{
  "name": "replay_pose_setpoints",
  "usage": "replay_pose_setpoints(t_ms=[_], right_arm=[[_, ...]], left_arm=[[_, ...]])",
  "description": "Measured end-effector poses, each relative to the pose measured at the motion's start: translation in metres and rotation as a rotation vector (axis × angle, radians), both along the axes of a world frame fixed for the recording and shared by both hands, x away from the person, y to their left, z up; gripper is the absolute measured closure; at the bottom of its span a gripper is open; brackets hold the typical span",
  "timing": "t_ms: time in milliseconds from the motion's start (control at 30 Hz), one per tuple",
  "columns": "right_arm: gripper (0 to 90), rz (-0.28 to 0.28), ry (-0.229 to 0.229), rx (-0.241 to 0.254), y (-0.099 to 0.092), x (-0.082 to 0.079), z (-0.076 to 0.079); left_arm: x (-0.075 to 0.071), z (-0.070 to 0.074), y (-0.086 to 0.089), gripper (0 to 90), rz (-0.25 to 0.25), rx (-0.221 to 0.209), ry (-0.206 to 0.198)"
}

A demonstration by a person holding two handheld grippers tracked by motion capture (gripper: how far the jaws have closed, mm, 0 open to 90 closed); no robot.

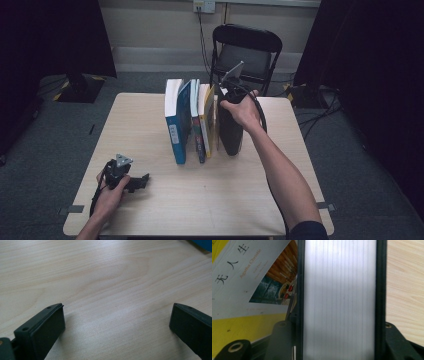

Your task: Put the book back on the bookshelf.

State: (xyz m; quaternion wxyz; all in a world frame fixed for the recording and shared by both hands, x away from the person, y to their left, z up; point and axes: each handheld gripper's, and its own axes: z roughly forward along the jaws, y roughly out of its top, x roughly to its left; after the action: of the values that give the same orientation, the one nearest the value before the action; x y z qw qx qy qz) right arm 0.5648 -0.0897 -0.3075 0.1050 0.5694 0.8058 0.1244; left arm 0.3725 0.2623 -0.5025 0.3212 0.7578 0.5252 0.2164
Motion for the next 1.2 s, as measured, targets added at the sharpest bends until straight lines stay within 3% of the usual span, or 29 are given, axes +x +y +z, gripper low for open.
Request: replay_pose_setpoints(t_ms=[267, 500, 867, 1033, 1100, 1133, 1200], right_arm=[[52.5, 0.012, -0.013, -0.007, 0.001, -0.003, -0.006], [49.5, 0.028, -0.058, 0.045, -0.008, -0.013, -0.004], [46.4, 0.065, -0.186, 0.163, -0.031, -0.052, -0.007], [44.7, 0.085, -0.243, 0.25, -0.046, -0.071, -0.016], [44.7, 0.089, -0.255, 0.255, -0.047, -0.074, -0.018], [44.4, 0.091, -0.282, 0.292, -0.053, -0.08, -0.024], [44.4, 0.099, -0.301, 0.313, -0.057, -0.084, -0.03]], left_arm=[[-0.001, 0.0, 0.0, 0.0, 0.004, 0.002, 0.001], [-0.001, 0.0, -0.001, 0.0, 0.008, 0.001, 0.0], [-0.002, 0.0, -0.002, 0.0, 0.007, 0.005, -0.001], [-0.002, 0.0, -0.001, 0.0, 0.006, 0.005, 0.0], [-0.002, 0.0, -0.002, 0.0, 0.006, 0.004, 0.001], [-0.002, 0.0, -0.002, 0.0, 0.006, 0.004, 0.001], [-0.002, 0.0, -0.002, 0.0, 0.006, 0.004, 0.001]])
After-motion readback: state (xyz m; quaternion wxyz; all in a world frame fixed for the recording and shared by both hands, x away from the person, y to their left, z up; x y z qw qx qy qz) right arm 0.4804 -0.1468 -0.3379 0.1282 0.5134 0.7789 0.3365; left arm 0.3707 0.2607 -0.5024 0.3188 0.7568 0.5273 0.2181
